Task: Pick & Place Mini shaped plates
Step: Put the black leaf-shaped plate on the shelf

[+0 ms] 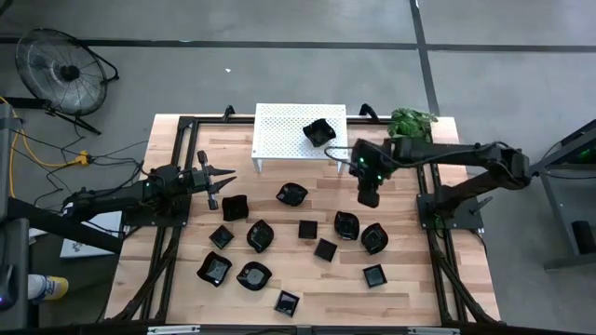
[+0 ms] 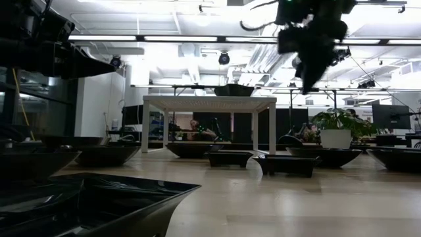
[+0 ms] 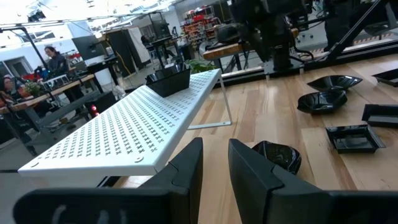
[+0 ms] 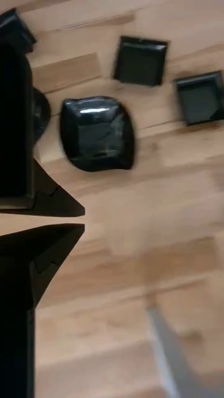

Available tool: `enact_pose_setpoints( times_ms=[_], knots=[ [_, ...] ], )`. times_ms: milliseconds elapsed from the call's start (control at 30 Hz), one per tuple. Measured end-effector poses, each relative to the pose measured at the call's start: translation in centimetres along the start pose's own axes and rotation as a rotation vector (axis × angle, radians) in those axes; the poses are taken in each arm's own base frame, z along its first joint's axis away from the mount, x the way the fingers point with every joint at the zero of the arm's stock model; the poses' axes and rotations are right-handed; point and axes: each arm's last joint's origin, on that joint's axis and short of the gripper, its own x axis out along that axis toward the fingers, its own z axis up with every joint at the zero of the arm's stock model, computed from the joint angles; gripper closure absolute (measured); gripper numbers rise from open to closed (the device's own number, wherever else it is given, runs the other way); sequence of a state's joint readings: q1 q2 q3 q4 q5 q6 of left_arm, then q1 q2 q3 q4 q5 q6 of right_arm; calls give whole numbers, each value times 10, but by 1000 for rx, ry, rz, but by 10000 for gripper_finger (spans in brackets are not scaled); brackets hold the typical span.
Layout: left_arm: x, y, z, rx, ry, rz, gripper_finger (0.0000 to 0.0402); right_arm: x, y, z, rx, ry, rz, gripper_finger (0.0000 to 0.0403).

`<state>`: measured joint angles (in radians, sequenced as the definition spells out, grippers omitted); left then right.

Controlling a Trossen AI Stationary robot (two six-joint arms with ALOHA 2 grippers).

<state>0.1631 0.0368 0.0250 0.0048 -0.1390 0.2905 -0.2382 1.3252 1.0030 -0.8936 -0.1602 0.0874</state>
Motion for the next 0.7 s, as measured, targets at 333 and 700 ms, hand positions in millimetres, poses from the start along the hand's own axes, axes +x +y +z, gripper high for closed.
enact_pose_setpoints(
  times_ms=[333, 700],
  knots=[
    [0, 0, 0, 0, 0, 0, 328, 10, 18, -48, 71, 23, 39, 383],
    [0, 0, 0, 0, 0, 0, 328, 38, 40, -86, -196, 45, 109, 376]
  ],
)
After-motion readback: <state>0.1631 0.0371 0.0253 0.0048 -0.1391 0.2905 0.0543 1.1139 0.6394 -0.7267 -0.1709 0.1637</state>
